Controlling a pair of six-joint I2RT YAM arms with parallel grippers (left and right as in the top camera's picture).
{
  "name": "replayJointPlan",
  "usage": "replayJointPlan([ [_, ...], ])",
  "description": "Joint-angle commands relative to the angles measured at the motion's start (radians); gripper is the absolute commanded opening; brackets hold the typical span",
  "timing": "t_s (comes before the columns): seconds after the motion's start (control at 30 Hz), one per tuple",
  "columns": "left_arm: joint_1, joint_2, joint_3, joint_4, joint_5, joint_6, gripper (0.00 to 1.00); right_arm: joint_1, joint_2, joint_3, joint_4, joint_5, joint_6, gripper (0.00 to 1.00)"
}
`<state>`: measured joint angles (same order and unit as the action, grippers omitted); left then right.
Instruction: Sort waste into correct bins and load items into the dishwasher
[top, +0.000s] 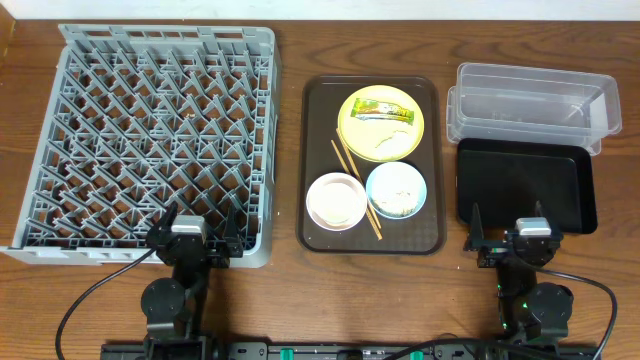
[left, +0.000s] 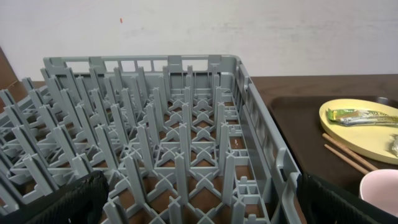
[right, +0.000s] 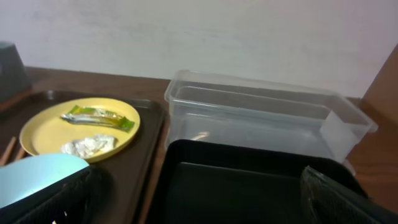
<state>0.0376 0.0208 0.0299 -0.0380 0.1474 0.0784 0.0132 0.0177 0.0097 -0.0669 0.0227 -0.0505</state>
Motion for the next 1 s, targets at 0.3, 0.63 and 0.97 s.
replayJointPlan([
  [0.3, -0.004, 0.003, -0.026, -0.010, -0.008, -0.014, 0.99, -0.013, 0.002, 0.046, -0.080, -0.030, 0.155, 0.99],
  [0.63, -0.004, 0.021, 0.036, -0.082, -0.009, -0.084, 0.99, -0.013, 0.055, 0.146, -0.188, -0.058, 0.170, 0.99],
  [0.97, -0.004, 0.295, 0.267, -0.203, -0.009, -0.084, 0.99, -0.013, 0.359, 0.352, -0.208, -0.060, 0.169, 0.99],
])
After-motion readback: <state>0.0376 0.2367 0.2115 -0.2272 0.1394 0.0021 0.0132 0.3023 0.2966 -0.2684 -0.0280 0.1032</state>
